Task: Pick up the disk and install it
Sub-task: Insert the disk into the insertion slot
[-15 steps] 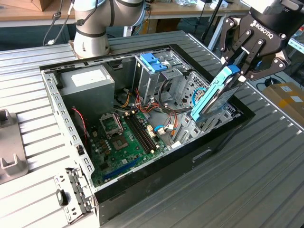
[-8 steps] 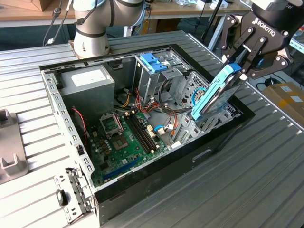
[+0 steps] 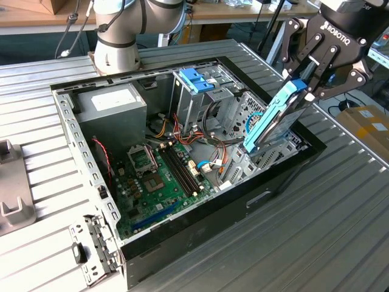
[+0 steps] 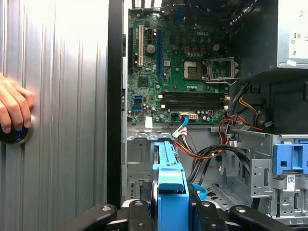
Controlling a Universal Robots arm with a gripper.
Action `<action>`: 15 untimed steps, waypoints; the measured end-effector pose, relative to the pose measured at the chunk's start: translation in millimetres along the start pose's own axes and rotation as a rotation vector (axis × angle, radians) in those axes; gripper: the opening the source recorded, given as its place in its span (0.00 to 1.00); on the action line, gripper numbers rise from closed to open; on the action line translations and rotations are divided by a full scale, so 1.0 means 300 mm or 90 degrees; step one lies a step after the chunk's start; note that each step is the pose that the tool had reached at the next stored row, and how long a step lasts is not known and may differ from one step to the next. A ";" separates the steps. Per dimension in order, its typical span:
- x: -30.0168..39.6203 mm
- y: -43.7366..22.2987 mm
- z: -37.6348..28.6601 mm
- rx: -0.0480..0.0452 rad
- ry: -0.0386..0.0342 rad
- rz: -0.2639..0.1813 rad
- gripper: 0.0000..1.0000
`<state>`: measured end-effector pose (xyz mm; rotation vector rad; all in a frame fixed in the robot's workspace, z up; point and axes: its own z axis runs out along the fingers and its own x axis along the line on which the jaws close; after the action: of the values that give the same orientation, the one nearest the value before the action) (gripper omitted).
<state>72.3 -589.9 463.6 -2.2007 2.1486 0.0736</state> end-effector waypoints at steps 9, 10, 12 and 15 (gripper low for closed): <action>-0.014 0.000 0.015 0.0000 -0.0001 0.000 0.37; -0.014 0.000 0.017 -0.0001 -0.0001 0.000 0.37; -0.014 0.000 0.024 0.0000 0.0000 0.000 0.37; -0.014 0.000 0.031 -0.0001 0.0004 0.000 0.37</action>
<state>72.2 -585.0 454.7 -2.2010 2.1491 0.0730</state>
